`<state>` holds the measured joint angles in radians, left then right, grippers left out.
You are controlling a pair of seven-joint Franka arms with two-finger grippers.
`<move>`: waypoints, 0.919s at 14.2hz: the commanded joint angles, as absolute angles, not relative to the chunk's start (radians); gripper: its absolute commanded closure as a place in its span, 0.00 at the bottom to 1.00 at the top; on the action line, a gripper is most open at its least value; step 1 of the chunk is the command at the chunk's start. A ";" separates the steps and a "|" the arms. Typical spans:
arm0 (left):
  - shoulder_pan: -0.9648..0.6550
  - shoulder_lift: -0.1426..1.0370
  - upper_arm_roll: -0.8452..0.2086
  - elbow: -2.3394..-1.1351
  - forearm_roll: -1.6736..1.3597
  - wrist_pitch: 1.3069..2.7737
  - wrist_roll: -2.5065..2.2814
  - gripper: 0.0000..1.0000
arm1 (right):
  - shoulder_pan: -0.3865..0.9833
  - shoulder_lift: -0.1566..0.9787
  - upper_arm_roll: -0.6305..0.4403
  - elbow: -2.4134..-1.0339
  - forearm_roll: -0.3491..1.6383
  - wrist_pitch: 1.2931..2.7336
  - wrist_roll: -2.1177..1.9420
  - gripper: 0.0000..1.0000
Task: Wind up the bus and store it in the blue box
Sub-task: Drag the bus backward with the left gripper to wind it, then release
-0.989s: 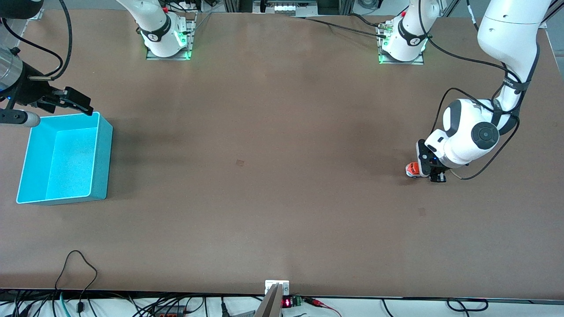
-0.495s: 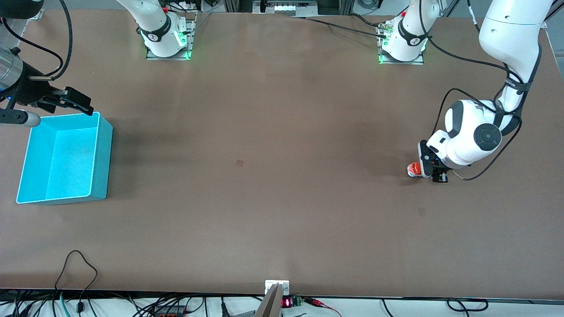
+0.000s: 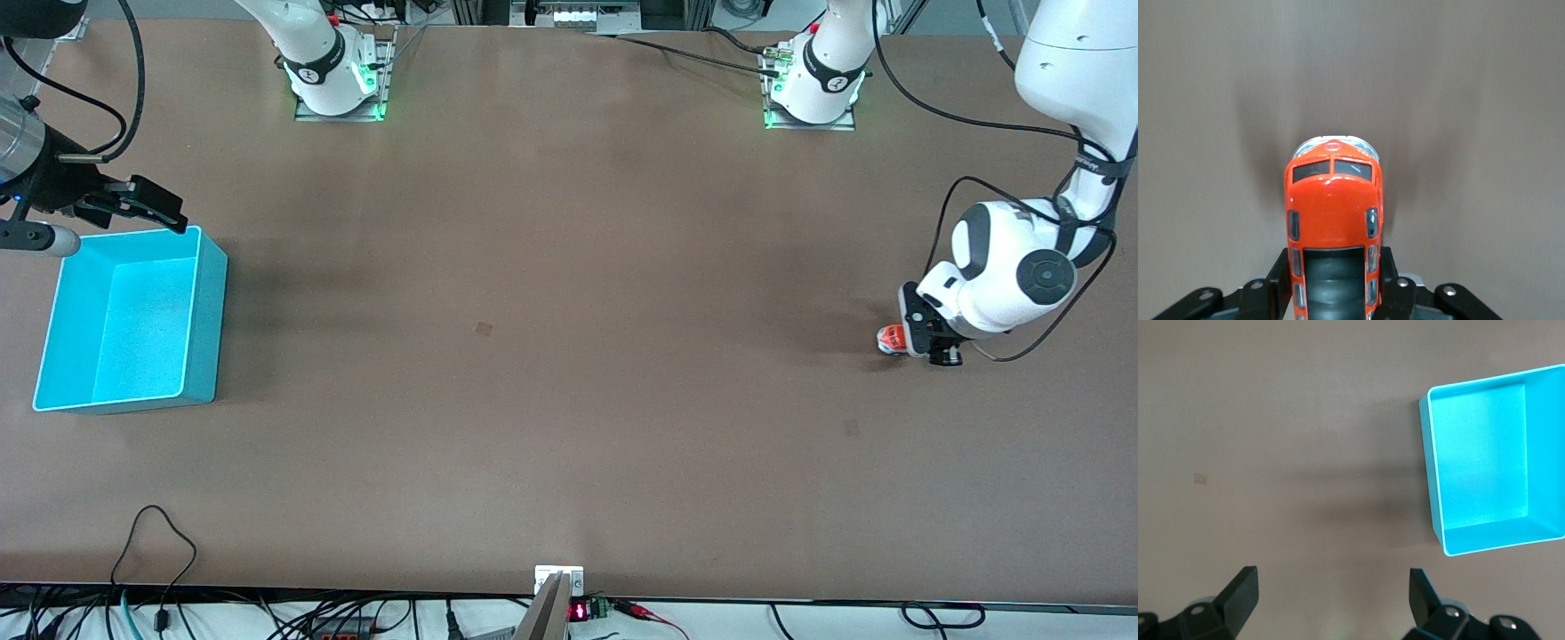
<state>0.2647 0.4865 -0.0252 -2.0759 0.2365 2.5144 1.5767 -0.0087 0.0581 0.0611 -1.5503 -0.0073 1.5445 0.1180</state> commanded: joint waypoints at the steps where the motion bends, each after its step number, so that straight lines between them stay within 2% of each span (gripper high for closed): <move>1: 0.351 0.632 -0.026 -2.034 0.267 2.526 1.698 0.79 | -0.014 0.055 0.060 -1.548 0.008 1.540 0.117 0.00; 5: 0.429 0.657 -0.026 -1.990 0.267 2.526 1.796 0.77 | -0.014 0.055 0.060 -1.548 0.008 1.540 0.117 0.00; 6: 0.434 0.655 -0.026 -1.987 0.267 2.526 1.795 0.74 | -0.014 0.055 0.061 -1.546 0.008 1.542 0.117 0.00; 7: 0.439 0.650 -0.026 -1.982 0.261 2.525 1.787 0.65 | -0.014 0.055 0.060 -1.548 0.008 1.542 0.117 0.00; 8: 0.448 0.641 -0.029 -1.980 0.253 2.517 1.787 0.49 | -0.014 0.055 0.060 -1.548 0.008 1.540 0.117 0.00; 9: 0.451 0.632 -0.035 -1.976 0.250 2.488 1.792 0.16 | -0.014 0.055 0.060 -1.546 0.008 1.540 0.117 0.00; 10: 0.451 0.620 -0.049 -1.951 0.250 2.440 1.796 0.00 | -0.014 0.055 0.060 -1.548 0.008 1.542 0.117 0.00; 13: 0.449 0.560 -0.101 -1.892 0.252 2.269 1.795 0.00 | -0.012 0.055 0.060 -1.546 0.008 1.540 0.117 0.00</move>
